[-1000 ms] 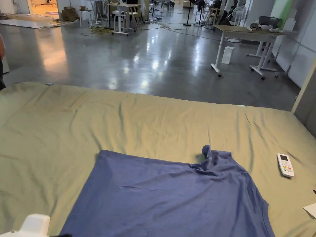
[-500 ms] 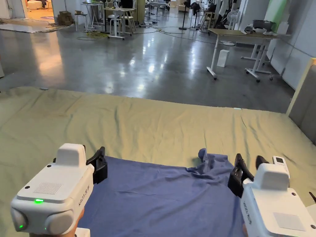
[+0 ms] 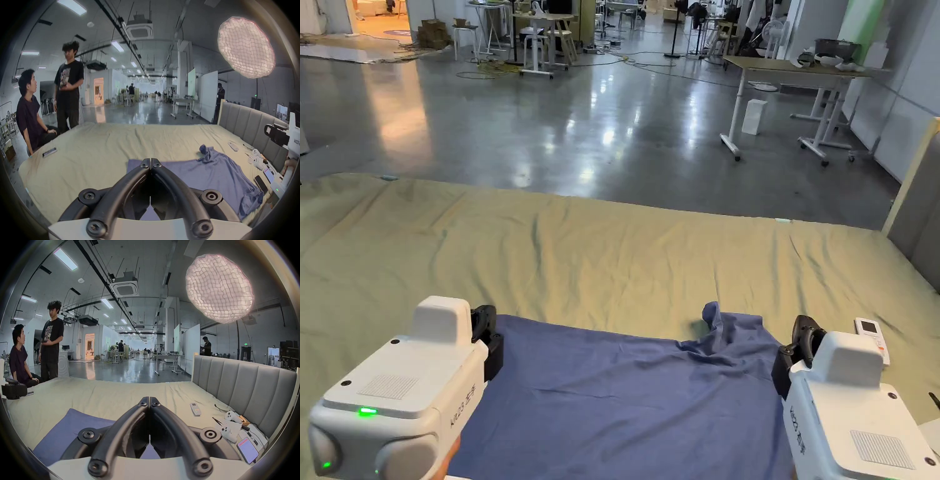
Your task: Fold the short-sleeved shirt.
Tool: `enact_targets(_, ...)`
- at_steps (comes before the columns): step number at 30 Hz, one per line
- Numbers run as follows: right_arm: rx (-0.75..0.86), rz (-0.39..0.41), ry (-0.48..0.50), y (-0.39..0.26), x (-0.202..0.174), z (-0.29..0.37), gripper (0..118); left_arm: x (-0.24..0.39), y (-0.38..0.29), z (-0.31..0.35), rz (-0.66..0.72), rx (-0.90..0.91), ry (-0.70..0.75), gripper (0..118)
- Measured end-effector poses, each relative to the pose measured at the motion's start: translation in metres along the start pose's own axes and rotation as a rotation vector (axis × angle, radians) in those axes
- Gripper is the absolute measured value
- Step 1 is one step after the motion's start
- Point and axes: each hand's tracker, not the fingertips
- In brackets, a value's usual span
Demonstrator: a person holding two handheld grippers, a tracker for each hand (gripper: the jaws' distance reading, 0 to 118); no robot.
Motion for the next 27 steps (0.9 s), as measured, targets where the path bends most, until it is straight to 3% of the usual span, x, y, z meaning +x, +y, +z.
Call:
enact_targets(13, -0.104, 0.011, 0.045, -0.028, -0.010, -0.003, 0, -0.089, -0.081, 0.019, 0.083, -0.475, 0.040, 2)
enact_targets(16, -0.123, 0.020, 0.058, -0.032, -0.014, -0.003, 0, -0.089, -0.102, 0.016, 0.081, -0.575, 0.048, 42)
enact_targets(17, -0.128, 0.023, 0.061, -0.034, -0.014, -0.003, 0, -0.090, -0.108, 0.014, 0.082, -0.591, 0.062, 66)
enact_targets(19, -0.136, 0.031, 0.062, -0.036, -0.014, -0.003, 0, -0.091, -0.117, 0.011, 0.089, -0.609, 0.086, 84)
enact_targets(25, -0.155, 0.042, 0.060, -0.040, -0.013, -0.004, 0, -0.090, -0.148, -0.014, 0.046, -0.736, 0.118, 85)
enact_targets(27, -0.162, 0.041, 0.059, -0.042, -0.011, -0.004, 0, -0.085, -0.160, -0.022, 0.005, -0.797, 0.137, 78)
